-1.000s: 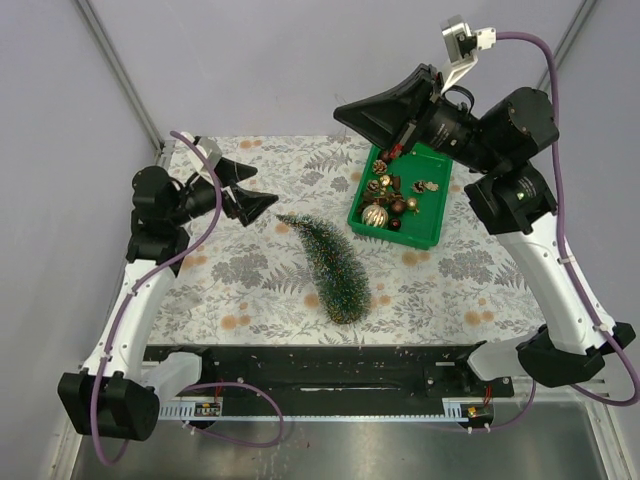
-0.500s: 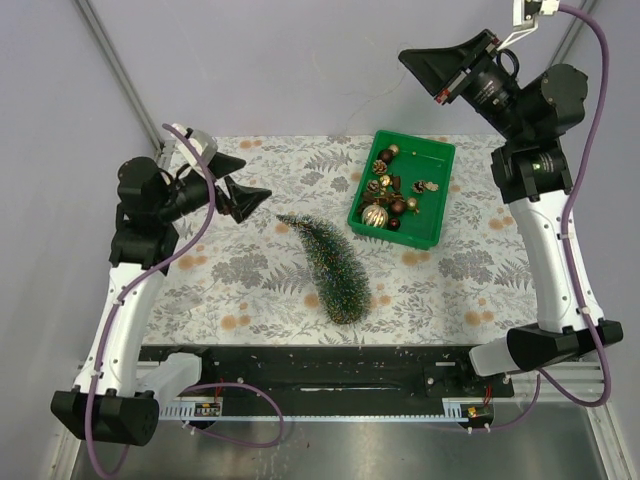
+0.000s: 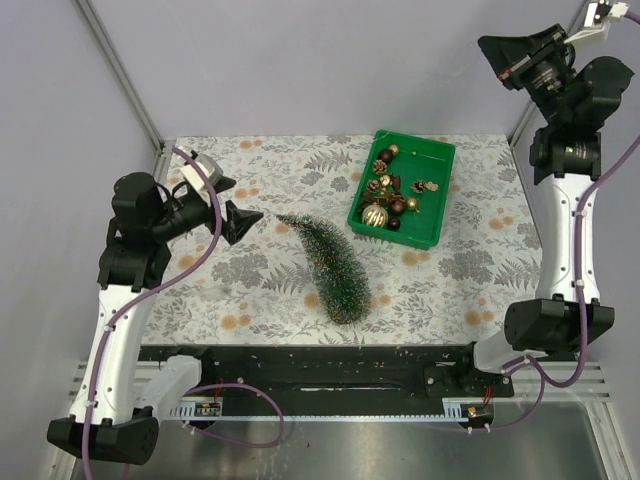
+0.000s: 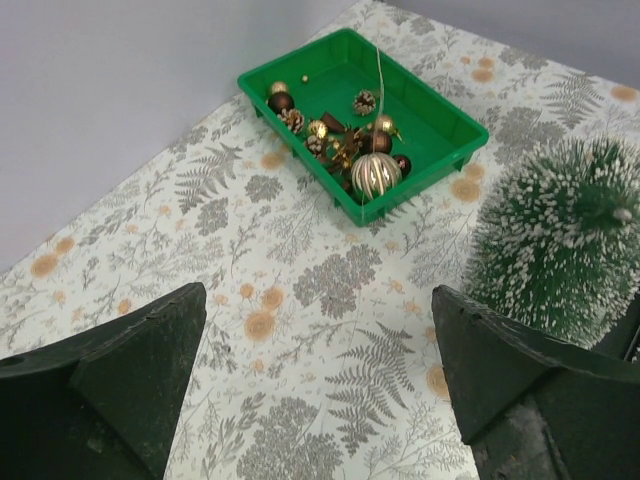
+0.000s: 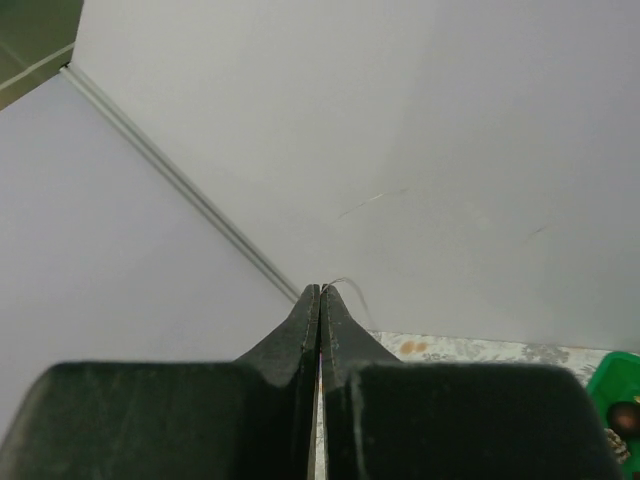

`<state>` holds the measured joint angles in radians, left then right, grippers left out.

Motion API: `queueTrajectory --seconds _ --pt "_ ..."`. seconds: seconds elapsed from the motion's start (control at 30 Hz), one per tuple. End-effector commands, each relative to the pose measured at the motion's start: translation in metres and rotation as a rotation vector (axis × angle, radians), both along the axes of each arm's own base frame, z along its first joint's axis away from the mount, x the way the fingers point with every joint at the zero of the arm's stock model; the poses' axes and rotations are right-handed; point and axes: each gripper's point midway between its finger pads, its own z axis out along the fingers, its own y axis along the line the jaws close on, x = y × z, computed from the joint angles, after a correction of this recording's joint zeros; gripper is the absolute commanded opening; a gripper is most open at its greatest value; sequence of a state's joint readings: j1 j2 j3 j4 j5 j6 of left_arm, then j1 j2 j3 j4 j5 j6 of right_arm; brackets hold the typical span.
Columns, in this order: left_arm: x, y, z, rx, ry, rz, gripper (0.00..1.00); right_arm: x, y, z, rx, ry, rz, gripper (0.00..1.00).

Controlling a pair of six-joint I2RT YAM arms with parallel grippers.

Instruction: Decorate the small christmas tree

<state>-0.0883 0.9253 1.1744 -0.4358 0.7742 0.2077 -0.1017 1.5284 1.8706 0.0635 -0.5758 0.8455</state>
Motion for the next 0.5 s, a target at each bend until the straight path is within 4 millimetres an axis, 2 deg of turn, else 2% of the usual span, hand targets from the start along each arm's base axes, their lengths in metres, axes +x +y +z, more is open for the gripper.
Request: queueTrajectory --seconds 0.0,0.17,0.2,0.33,0.47 --pt "-0.005 0.010 -0.011 0.052 -0.003 0.043 0.99 -0.014 -0.023 0.007 0.006 -0.035 -0.067 0.00" --pt "-0.007 0.011 -0.010 0.039 0.023 0.055 0.99 -0.017 -0.064 -0.007 0.039 0.001 -0.173 0.00" --pt "-0.008 0.010 -0.008 0.038 0.020 0.052 0.99 -0.021 -0.067 -0.007 0.051 0.000 -0.165 0.00" --pt "-0.013 0.009 -0.004 0.037 0.017 0.037 0.99 -0.048 -0.049 -0.014 0.055 -0.005 -0.068 0.00" --pt "-0.022 0.005 -0.005 0.029 0.036 0.009 0.99 -0.078 -0.030 -0.042 0.056 0.033 0.013 0.00"
